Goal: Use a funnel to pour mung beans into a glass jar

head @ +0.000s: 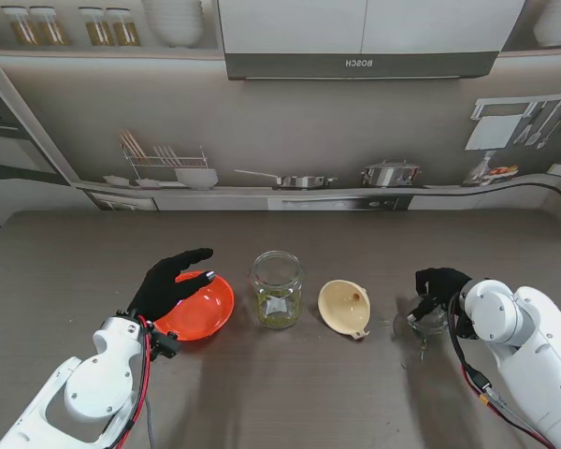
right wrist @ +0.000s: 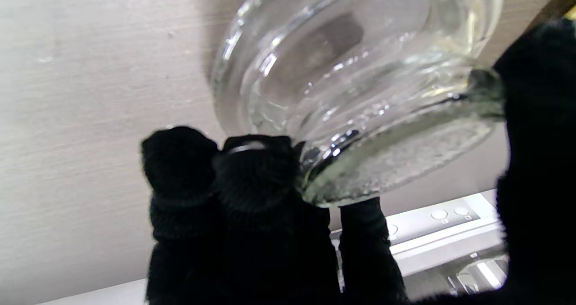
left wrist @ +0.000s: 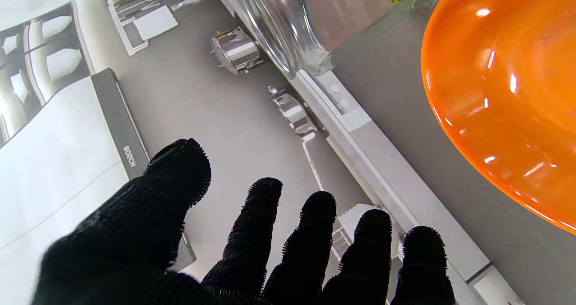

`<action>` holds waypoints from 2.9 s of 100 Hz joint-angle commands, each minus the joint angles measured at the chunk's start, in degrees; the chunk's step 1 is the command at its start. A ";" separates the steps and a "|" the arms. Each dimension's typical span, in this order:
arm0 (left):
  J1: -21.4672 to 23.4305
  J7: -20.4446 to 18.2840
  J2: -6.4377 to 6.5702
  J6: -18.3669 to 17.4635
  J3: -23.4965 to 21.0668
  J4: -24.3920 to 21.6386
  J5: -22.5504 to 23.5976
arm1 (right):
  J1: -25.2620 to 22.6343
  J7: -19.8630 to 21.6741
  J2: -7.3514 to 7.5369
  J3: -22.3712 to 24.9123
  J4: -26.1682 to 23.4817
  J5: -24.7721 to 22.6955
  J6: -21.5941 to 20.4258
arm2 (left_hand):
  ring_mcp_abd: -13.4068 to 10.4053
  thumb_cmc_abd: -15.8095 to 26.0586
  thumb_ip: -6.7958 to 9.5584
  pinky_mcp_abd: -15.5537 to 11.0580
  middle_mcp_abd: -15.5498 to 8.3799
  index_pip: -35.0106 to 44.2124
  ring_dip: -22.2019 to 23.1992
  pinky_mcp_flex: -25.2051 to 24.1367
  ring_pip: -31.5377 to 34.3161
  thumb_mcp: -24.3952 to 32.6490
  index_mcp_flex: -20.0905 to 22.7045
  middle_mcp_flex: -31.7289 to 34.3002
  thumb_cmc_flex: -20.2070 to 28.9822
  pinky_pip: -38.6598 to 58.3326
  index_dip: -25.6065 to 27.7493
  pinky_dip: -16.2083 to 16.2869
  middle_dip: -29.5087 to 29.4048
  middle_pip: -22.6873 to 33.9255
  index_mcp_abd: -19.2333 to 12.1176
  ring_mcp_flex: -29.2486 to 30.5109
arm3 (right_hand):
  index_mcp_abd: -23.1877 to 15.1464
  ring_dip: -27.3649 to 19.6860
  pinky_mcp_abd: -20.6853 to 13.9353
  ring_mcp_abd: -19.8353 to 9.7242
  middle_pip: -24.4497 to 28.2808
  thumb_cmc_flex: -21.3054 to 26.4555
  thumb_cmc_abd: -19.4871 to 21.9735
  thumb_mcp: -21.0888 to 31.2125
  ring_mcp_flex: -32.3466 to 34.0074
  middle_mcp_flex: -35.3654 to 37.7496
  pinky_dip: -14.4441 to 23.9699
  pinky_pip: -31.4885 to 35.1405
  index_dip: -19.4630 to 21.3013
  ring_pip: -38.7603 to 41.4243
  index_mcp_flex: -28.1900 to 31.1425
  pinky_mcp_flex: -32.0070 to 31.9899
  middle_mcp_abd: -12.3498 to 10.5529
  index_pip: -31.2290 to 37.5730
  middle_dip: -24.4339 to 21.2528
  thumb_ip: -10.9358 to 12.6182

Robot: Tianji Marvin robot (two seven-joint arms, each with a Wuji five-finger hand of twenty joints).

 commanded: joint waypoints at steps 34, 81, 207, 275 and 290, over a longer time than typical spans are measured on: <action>0.13 -0.81 -0.17 -0.38 -0.24 -0.20 -0.11 | 2.47 3.06 -0.31 0.72 -6.95 0.35 3.04 | 0.20 1.69 1.71 -0.30 0.25 0.02 0.55 -0.96 -1.41 -0.84 0.18 -1.43 0.87 -1.67 0.32 0.89 0.24 -0.82 -0.70 -0.47 | -0.29 1.23 -1.68 -13.04 -0.01 17.23 5.08 36.41 2.57 1.42 -0.41 2.71 0.45 4.16 4.01 1.85 -3.29 4.48 -0.43 4.29; 0.41 -0.38 -0.25 -1.22 -0.86 -0.20 -0.23 | 6.86 2.51 -1.39 -4.59 -14.51 4.46 7.58 | 0.22 1.69 1.71 -0.23 0.22 0.04 0.54 -0.99 -1.43 -0.89 0.22 -1.38 0.88 -1.68 0.33 0.90 0.24 -0.80 -0.61 -0.48 | 0.07 1.24 -1.45 -12.94 -0.16 17.41 5.66 35.84 2.57 1.50 -0.46 2.82 0.38 4.21 3.91 1.87 -3.08 4.52 -0.39 4.58; 2.12 1.23 -0.57 -2.94 -2.97 -1.11 -0.62 | 19.69 -12.05 -7.96 -29.40 -11.93 16.40 11.72 | 0.30 1.59 1.66 -0.21 0.18 0.09 0.50 -0.99 -1.52 -0.76 0.41 -1.31 0.99 -1.69 0.36 0.88 0.22 -0.81 -0.64 -0.57 | 0.17 1.31 -1.23 -12.74 -0.41 17.28 5.60 35.91 2.55 1.65 -0.60 2.89 0.46 4.36 3.81 1.84 -2.83 4.56 -0.23 4.52; 1.88 0.84 -0.48 -3.10 -2.60 -0.91 -0.71 | 23.84 -15.12 -10.49 -36.65 -4.12 18.57 9.16 | 0.30 1.71 1.67 -0.19 0.10 0.10 0.49 -0.98 -1.54 -0.85 0.46 -1.33 1.04 -1.68 0.36 0.89 0.21 -0.82 -0.58 -0.55 | 0.10 1.19 -0.80 -12.43 -0.47 17.13 5.99 35.73 2.55 1.12 -0.87 2.20 0.73 4.26 3.35 1.49 -3.24 4.47 0.19 4.41; 1.97 0.94 -0.50 -3.12 -2.64 -1.00 -0.69 | 24.54 -15.29 -10.88 -37.93 -2.79 18.78 8.80 | 0.29 1.66 1.66 -0.19 0.15 0.17 0.51 -0.96 -1.51 -0.87 0.65 -1.24 0.97 -1.67 0.38 0.89 0.22 -0.79 -0.71 -0.49 | 0.02 1.10 -0.52 -12.28 -0.44 17.04 6.21 35.55 2.52 0.90 -0.92 2.00 0.87 4.12 3.19 1.44 -3.44 4.42 0.17 4.42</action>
